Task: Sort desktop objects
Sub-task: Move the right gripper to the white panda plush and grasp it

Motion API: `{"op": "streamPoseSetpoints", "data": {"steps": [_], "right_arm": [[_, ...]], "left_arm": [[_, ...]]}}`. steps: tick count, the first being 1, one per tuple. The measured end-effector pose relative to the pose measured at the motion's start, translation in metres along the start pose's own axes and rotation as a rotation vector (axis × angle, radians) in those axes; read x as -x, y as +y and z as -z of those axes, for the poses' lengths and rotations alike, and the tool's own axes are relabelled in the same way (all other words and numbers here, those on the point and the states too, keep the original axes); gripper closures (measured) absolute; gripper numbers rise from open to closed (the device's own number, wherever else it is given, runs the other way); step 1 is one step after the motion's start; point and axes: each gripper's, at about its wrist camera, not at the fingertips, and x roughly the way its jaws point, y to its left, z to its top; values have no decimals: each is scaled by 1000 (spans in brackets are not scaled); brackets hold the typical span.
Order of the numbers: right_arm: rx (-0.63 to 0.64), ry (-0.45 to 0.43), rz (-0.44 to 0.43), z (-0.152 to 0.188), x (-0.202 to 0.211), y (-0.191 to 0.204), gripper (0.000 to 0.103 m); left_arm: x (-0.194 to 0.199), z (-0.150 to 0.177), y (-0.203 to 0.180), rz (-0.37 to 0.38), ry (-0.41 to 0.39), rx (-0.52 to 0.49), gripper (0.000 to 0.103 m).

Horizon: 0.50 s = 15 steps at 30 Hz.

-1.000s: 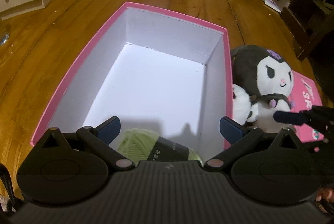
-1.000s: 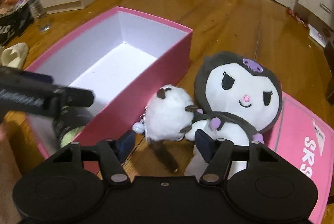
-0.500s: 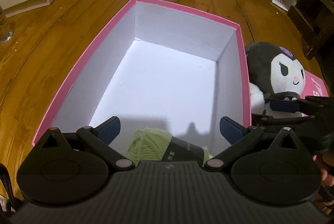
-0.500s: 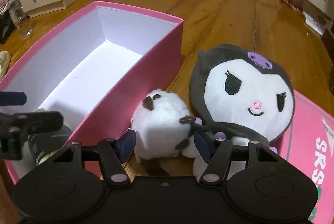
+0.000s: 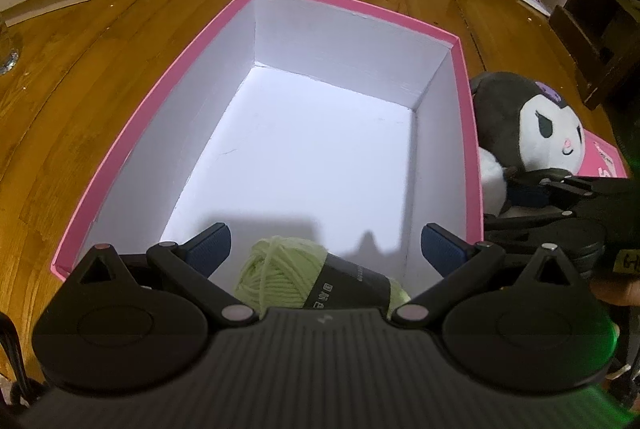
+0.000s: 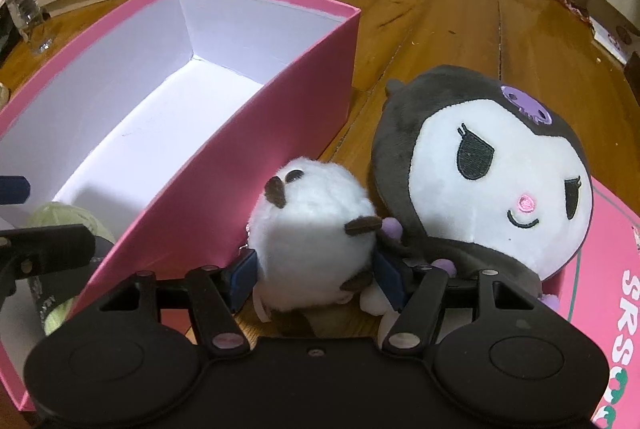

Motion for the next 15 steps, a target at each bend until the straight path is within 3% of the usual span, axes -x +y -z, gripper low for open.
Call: {"op": "streamPoseSetpoints", "data": {"steps": [7,11,15], "right_arm": [[85,-5,64,1,-9,18,28],[67,-36,76,1,-6,19,41],[-5,-31,55,-1,-1,11,45]], "left_arm": [[-1,1,4,-10,-4,14,0],[-2,1,4,-5,0,10,0],[-1,2,3,2,0,2,0]]}}
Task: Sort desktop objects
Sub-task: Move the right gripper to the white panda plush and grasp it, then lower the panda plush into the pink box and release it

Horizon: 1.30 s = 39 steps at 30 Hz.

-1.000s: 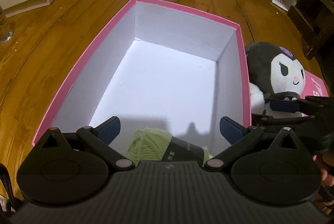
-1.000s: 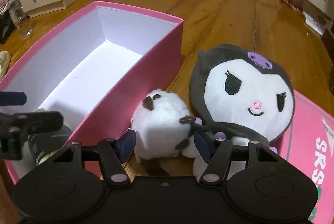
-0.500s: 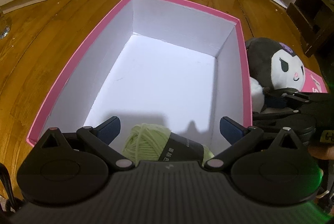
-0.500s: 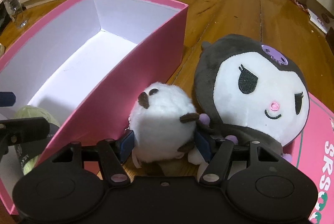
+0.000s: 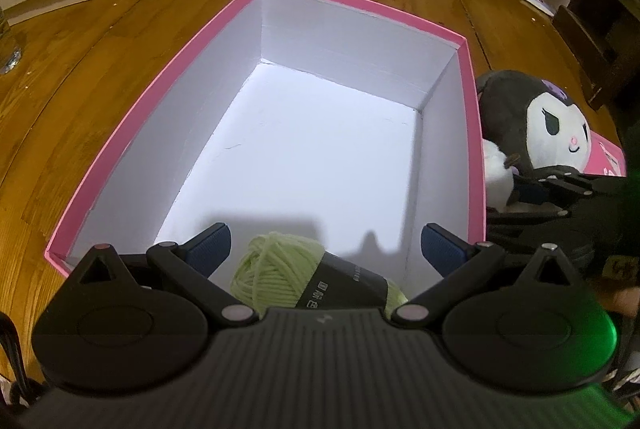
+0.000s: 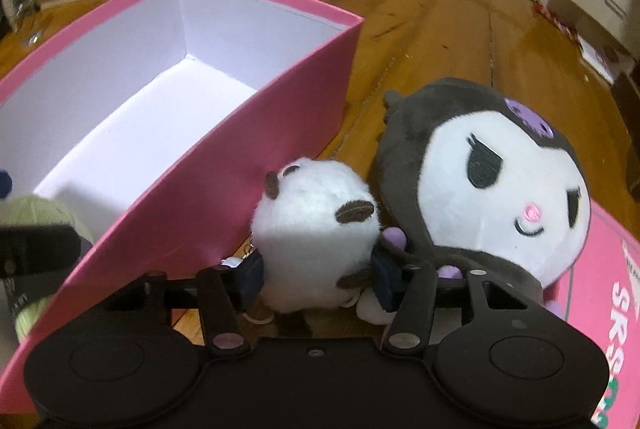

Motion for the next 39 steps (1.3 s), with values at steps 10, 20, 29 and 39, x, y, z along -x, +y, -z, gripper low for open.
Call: {"op": "streamPoseSetpoints", "data": {"steps": [10,20,29,39], "right_arm": [[-208,-38,-140,6,53,-28,45],[-225,-124,-126,5,95,-42,45],[-262,-173,-109,4,114,-60,45],[-199,-320,-251,-10,150,-40,45]], "left_arm": [[-2,2,-11,48,10,-48,0],[-3,-1,-23,23,1,-95,0],[-8,-7,-44,81,9,-142,0],[40,-28,16,31,-86,38,0]]}}
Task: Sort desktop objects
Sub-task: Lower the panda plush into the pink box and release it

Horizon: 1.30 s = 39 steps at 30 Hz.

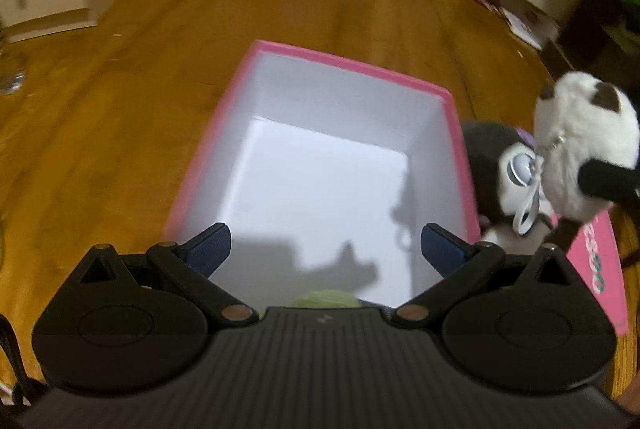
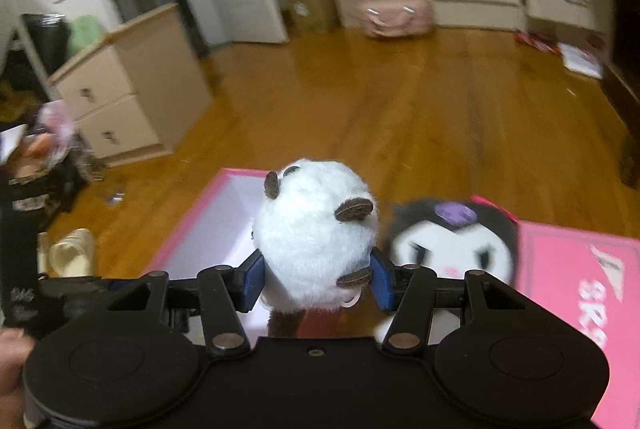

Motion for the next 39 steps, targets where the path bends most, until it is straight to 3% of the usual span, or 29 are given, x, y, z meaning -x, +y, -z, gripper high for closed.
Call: {"op": "streamPoseSetpoints", "data": {"steps": [7,14,16,25,30,39], "right_arm": [[75,56,-111,-1,-35,40,45],[36,188,-235,12,-87,66,45],[55,222,-234,19,-98,73,45],[171,317,-255,37,-126,108,45],[229,364,-210,47,-135,118,44],[304,380,-177,59,-141,123,42]], "left_arm": [[40,-8,34,-11,-88,20,0],[36,-8,52,-101,-72,44,0],[29,-9,60,-83,-36,88,0],[9,-4,60,-54,18,92,0],[-4,-1,52,-101,80,63,0],[-15,3,45,-135,117,43,0]]}}
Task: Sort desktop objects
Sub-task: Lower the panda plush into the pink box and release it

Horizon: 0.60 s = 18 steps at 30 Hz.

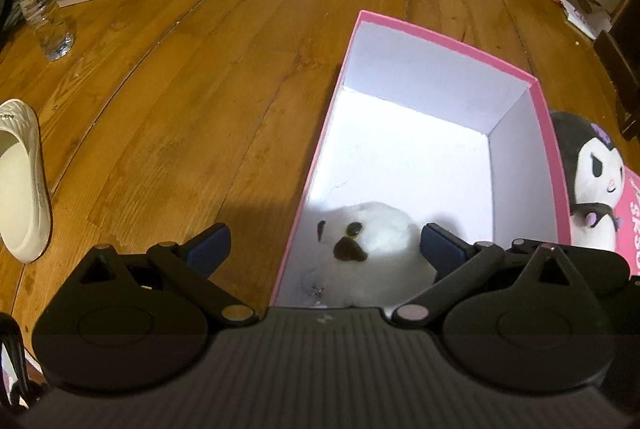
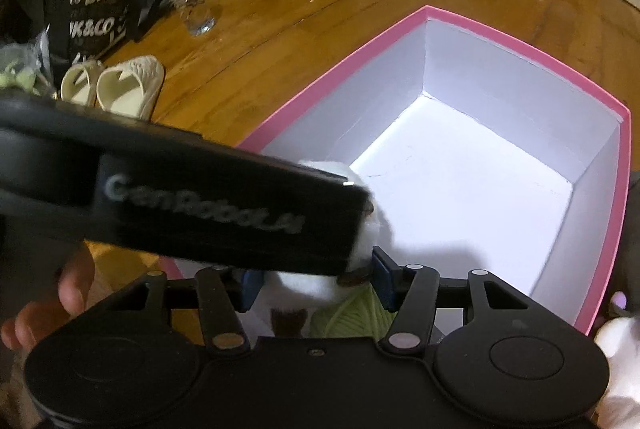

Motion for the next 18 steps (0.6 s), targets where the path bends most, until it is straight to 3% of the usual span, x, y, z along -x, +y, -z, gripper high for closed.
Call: {"op": "streamPoseSetpoints", "data": {"steps": [18], "right_arm": [[-18,12,18,12,5,-4,37]], "left_arm": [[-17,7,-7,-11,64,-20,0]]}}
